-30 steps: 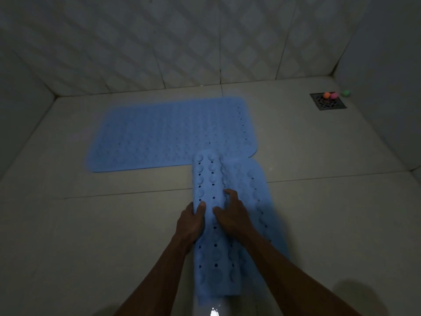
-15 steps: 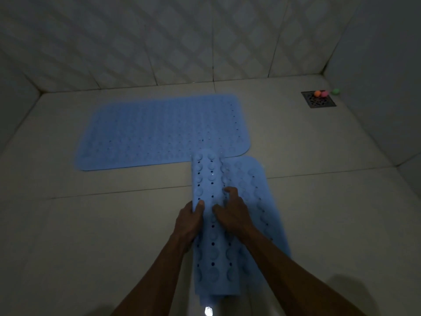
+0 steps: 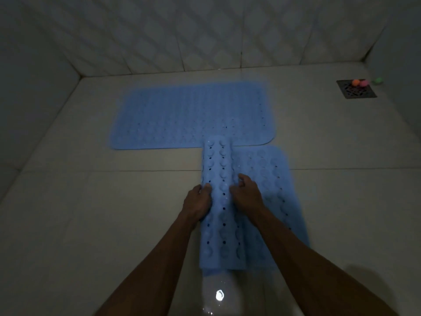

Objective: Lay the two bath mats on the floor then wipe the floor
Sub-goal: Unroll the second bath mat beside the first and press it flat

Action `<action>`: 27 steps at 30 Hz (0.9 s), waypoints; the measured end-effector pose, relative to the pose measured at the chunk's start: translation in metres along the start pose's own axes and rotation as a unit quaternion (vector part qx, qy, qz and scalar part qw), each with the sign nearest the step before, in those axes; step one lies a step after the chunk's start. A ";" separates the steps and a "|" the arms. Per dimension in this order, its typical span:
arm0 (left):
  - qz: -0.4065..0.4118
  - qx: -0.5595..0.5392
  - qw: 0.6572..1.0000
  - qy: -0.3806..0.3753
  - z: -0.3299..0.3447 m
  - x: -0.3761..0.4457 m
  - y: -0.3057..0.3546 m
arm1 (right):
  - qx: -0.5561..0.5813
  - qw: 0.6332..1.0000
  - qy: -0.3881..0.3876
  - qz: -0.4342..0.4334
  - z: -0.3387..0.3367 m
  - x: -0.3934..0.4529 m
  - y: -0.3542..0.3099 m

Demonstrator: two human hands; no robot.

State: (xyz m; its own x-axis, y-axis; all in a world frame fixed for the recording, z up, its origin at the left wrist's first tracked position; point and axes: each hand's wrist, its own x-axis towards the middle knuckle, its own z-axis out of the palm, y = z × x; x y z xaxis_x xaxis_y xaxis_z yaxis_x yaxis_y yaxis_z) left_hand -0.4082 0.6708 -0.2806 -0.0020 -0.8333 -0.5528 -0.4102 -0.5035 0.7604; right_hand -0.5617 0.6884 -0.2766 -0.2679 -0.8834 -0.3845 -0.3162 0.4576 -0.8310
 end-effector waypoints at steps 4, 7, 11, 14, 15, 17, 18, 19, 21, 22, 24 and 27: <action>-0.008 0.002 1.000 0.017 -0.023 -0.003 -0.006 | 0.009 0.998 -0.047 -0.034 0.029 -0.005 -0.018; -0.003 -0.023 0.998 0.054 -0.039 0.008 -0.022 | 0.047 0.998 -0.034 -0.035 0.041 -0.002 -0.027; -0.029 -0.061 0.996 0.064 -0.054 0.013 -0.023 | 0.059 0.995 -0.077 -0.020 0.048 -0.007 -0.030; -0.032 -0.065 0.996 0.054 -0.060 0.016 -0.024 | 0.065 0.993 -0.099 -0.015 0.066 -0.009 -0.034; -0.030 -0.078 0.995 0.057 -0.064 0.018 -0.025 | 0.064 0.993 -0.099 -0.021 0.072 -0.007 -0.037; -0.034 -0.101 0.991 0.075 -0.075 0.025 -0.032 | 0.063 0.993 -0.094 -0.029 0.081 -0.003 -0.041; -0.036 -0.103 0.991 0.080 -0.082 0.029 -0.033 | 0.069 0.993 -0.091 -0.028 0.086 -0.002 -0.044; -0.041 -0.100 0.991 0.081 -0.090 0.030 -0.033 | 0.074 0.993 -0.088 -0.021 0.090 -0.001 -0.046; -0.045 -0.105 0.991 0.066 -0.104 0.030 -0.029 | 0.072 0.993 -0.090 -0.019 0.100 0.000 -0.050; -0.037 -0.116 0.991 0.061 -0.109 0.034 -0.030 | 0.070 0.993 -0.097 -0.020 0.105 0.000 -0.054; -0.029 -0.134 0.989 0.062 -0.117 0.042 -0.031 | 0.061 0.991 -0.112 -0.026 0.117 0.004 -0.063; -0.064 -0.146 0.985 0.062 -0.125 0.060 -0.030 | 0.026 0.989 -0.146 -0.029 0.132 0.011 -0.078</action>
State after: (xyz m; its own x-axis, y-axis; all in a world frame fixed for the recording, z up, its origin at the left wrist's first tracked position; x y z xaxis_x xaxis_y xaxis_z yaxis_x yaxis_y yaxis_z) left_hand -0.2816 0.6070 -0.2942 0.1514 -0.7708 -0.6189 -0.1203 -0.6358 0.7624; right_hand -0.4201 0.6303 -0.2691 0.0256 -0.9031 -0.4286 -0.2748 0.4059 -0.8716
